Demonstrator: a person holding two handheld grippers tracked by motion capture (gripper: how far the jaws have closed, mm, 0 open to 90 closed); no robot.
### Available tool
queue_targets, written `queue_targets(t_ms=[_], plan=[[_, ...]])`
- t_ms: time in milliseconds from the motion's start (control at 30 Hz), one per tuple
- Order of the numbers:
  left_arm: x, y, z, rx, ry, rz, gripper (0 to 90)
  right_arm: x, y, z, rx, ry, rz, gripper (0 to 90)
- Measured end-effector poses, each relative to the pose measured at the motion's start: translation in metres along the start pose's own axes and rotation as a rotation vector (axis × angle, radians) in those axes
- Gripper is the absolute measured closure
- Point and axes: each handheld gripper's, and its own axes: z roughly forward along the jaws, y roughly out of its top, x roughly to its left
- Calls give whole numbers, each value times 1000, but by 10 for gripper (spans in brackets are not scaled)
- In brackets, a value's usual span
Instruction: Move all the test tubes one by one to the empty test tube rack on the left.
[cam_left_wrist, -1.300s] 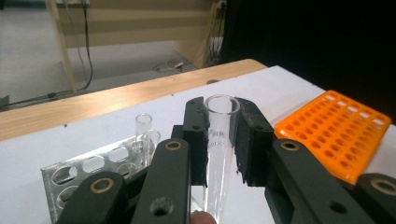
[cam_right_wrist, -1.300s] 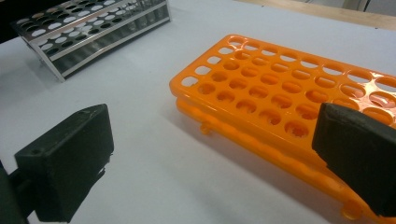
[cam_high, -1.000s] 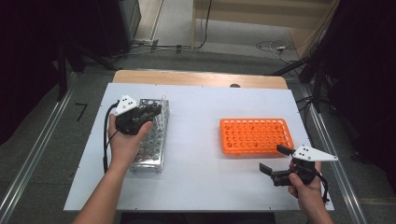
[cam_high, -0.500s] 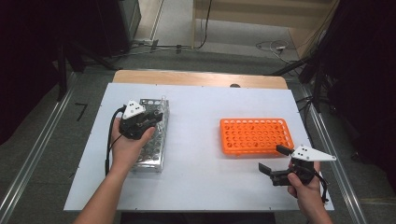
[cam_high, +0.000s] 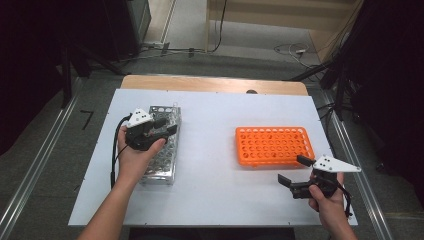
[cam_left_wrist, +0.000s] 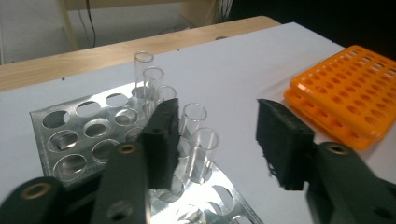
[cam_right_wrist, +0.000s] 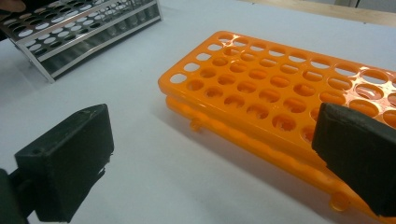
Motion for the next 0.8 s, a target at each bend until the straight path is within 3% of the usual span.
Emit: queue_targets(t_ms=[133, 300, 567, 800], plan=[[-4, -1, -8, -18, -20, -9, 268, -1, 0, 1, 3, -4, 0, 0], [-8, -4, -20, -44, -44, -20, 143, -2, 0, 1, 4, -3, 0, 0], [-20, -11, -40, -69, -78, -14, 34, -3, -1, 2, 3, -5, -1, 0], [-29, -23, -59, -93, -104, -6, 0, -3, -1, 1, 5, -7, -2, 0]])
